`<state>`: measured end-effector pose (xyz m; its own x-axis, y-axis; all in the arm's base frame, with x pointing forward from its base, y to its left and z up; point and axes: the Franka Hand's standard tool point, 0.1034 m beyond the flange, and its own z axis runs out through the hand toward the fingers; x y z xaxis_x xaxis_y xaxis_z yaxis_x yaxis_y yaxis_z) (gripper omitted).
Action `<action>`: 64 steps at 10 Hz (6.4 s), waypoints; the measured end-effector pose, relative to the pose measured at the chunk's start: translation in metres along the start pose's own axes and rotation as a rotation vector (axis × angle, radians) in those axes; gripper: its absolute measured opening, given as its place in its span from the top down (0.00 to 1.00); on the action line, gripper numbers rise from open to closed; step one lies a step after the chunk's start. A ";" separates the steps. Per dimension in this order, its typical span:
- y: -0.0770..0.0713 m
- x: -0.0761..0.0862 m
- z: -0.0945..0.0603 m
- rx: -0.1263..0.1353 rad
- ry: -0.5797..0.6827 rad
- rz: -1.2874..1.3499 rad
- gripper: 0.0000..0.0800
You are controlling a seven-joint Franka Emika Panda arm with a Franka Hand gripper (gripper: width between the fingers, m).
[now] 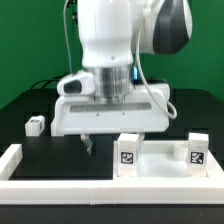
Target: Assemble square table
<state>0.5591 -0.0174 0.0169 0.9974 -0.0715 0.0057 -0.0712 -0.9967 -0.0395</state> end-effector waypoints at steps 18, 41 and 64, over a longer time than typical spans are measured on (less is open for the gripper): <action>0.005 -0.002 0.003 -0.003 -0.005 -0.053 0.92; 0.003 0.020 -0.003 -0.210 -0.014 -1.559 0.92; -0.114 0.013 0.001 -0.246 -0.255 -3.101 0.92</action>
Offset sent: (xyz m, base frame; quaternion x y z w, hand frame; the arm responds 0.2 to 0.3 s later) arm 0.0000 0.0000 0.0000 0.0000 0.0000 0.0000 1.0000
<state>0.5804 0.0954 0.0201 -0.9830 0.0837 -0.1635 0.1042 0.9871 -0.1213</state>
